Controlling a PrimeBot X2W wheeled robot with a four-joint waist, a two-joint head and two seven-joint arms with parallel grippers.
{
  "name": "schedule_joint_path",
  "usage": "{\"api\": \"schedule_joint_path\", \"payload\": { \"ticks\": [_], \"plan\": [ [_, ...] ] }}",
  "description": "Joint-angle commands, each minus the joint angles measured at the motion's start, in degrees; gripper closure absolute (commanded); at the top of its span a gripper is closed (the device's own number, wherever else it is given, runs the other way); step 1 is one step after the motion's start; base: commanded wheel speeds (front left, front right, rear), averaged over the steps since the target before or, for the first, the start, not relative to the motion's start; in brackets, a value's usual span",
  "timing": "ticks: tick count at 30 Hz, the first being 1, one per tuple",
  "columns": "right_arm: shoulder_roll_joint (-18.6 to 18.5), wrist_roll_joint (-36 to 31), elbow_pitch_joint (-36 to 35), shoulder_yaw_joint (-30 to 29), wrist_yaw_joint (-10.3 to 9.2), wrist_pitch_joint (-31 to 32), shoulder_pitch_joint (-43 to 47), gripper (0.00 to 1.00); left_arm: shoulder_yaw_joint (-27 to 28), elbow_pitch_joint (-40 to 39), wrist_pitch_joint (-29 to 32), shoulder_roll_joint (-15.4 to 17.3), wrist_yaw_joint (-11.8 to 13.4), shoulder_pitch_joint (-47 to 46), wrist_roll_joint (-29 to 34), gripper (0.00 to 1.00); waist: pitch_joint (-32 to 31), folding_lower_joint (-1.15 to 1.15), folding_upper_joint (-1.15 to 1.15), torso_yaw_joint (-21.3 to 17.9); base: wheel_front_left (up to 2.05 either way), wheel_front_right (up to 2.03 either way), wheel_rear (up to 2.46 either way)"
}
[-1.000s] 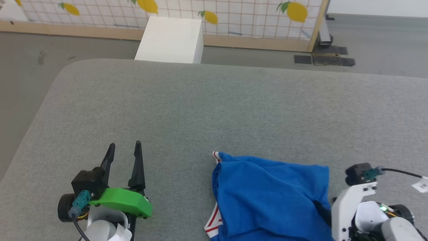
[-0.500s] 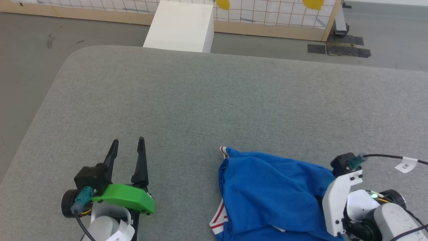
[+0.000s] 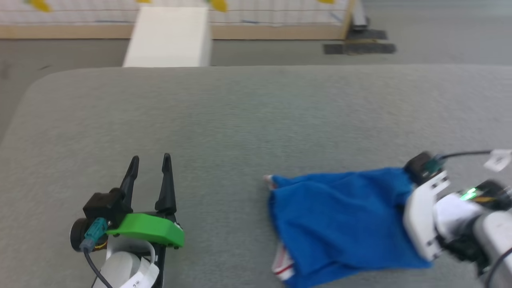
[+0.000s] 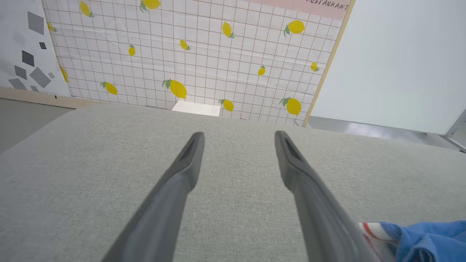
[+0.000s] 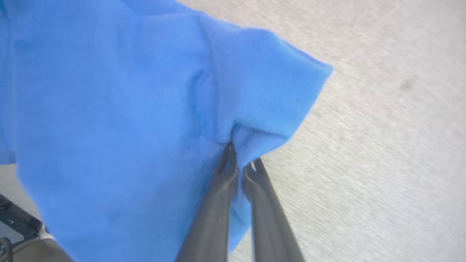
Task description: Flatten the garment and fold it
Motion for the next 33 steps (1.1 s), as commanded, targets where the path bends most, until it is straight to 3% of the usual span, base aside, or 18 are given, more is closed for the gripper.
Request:
{"api": "schedule_joint_path", "payload": {
  "ticks": [1, 6, 10, 22, 28, 29, 30, 31, 33],
  "plan": [
    [-2.03, 0.54, -0.56, -0.57, -0.11, 0.68, -1.79, 1.0, -0.01, -0.56, -0.25, -0.16, -0.3, -1.38, 0.42, 0.0, 3.67, 0.0, 0.0, -8.17, 0.0, 0.0, 0.0],
    [-7.44, 0.59, -0.59, -3.85, -0.11, 1.71, -5.68, 1.0, -0.48, -2.02, 0.24, 1.11, -0.72, -3.77, 1.37, 0.0, 9.17, 0.0, 0.0, -14.51, 0.0, 0.0, 0.0],
    [-9.77, -0.08, 1.3, -8.71, -0.11, 0.86, -7.72, 1.0, -0.83, -3.61, 1.37, 2.33, -1.03, -6.07, 2.06, 0.0, 14.13, 0.0, 0.0, -16.95, 0.0, 0.0, 0.0],
    [-11.83, -7.17, 13.06, -31.81, -0.11, -7.87, -11.59, 1.0, -0.26, -11.93, 6.62, 7.49, -0.6, -10.34, 4.57, 0.0, 27.61, 0.0, 0.0, -14.31, 0.0, 0.0, 0.0],
    [-8.44, -13.1, 17.73, -40.99, -0.11, -11.44, -15.19, 1.0, 1.32, -16.78, 8.8, 9.86, 0.6, -9.1, 5.19, 0.0, 30.59, 0.0, 0.0, -13.62, 0.0, 0.0, 0.0],
    [-7.79, -13.95, 18.15, -41.72, -0.11, -11.98, -15.71, 0.78, 1.51, -17.37, 9.17, 10.2, 0.75, -8.89, 5.3, 0.0, 30.86, 0.0, 0.0, -13.66, 0.0, 0.0, 0.0],
    [-7.18, -14.94, 18.65, -42.36, -0.11, -12.41, -16.18, 0.07, 1.71, -18.07, 9.54, 10.52, 0.87, -8.65, 5.32, 0.0, 31.15, 0.0, 0.0, -13.69, 0.0, 0.0, 0.0],
    [-6.64, -15.84, 18.99, -43.05, -0.11, -13.11, -16.75, 0.0, 1.94, -18.71, 9.81, 10.79, 1.02, -8.44, 5.31, 0.0, 31.39, 0.0, 0.0, -13.78, 0.0, 0.0, 0.0],
    [-5.84, -16.96, 19.63, -43.74, -0.11, -13.87, -17.51, 0.0, 2.22, -19.5, 10.21, 11.2, 1.25, -7.99, 5.35, 0.0, 31.45, 0.0, 0.0, -13.91, 0.0, 0.0, 0.0]
  ]
}}
